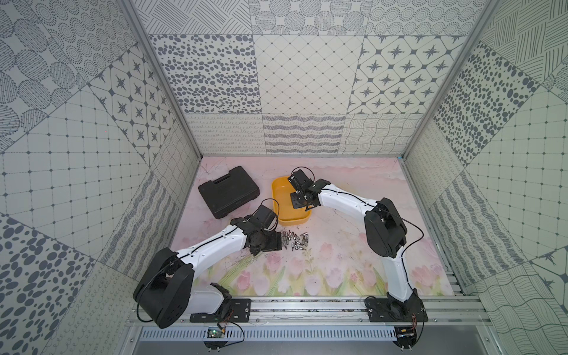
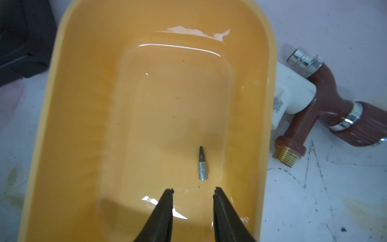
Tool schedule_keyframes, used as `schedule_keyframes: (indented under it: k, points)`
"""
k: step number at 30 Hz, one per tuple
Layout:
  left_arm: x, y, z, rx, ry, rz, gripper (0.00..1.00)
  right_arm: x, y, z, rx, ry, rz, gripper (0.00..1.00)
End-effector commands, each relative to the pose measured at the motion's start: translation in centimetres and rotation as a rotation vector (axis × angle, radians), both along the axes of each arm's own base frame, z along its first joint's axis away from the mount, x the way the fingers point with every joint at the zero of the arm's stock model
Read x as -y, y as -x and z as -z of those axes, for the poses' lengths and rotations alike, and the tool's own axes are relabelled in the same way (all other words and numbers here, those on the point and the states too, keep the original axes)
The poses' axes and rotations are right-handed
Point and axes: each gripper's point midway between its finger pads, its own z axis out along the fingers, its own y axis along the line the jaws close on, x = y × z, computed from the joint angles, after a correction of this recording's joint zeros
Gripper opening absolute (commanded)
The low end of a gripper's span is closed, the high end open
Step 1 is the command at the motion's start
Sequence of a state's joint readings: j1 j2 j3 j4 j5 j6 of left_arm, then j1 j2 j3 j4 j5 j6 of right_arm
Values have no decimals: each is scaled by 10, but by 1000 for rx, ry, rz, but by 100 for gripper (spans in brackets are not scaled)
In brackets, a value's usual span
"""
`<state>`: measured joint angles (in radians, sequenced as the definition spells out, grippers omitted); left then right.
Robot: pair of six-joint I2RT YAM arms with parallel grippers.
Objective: Put the bit on the desktop into the storage box
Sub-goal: Place the screwdriver bit in the storage box, then pick up the screwdriver bit from the center of the board.
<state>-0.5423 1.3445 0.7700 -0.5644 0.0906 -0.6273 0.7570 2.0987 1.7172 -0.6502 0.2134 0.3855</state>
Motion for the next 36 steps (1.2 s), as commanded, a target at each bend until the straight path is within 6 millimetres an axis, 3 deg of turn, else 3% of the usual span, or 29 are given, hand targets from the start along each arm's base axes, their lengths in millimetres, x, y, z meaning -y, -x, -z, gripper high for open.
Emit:
schedule_keyframes:
  k: [1, 10, 20, 24, 36]
  points:
    - [-6, -4, -5, 29, -30, -16, 80, -3, 5, -43, 65, -73, -29, 39]
    - [0, -1, -6, 20, -28, -16, 74, 28, 27, -88, 145, -94, -13, 52]
    - [21, 2, 0, 1, -52, 28, 69, 89, 43, -144, 323, -107, 83, 83]
    - [30, 2, 3, -7, -64, 52, 69, 116, 48, -157, 372, -107, 133, 96]
    - [46, 0, 14, -39, -83, 101, 64, 177, 63, -161, 416, -121, 260, 97]
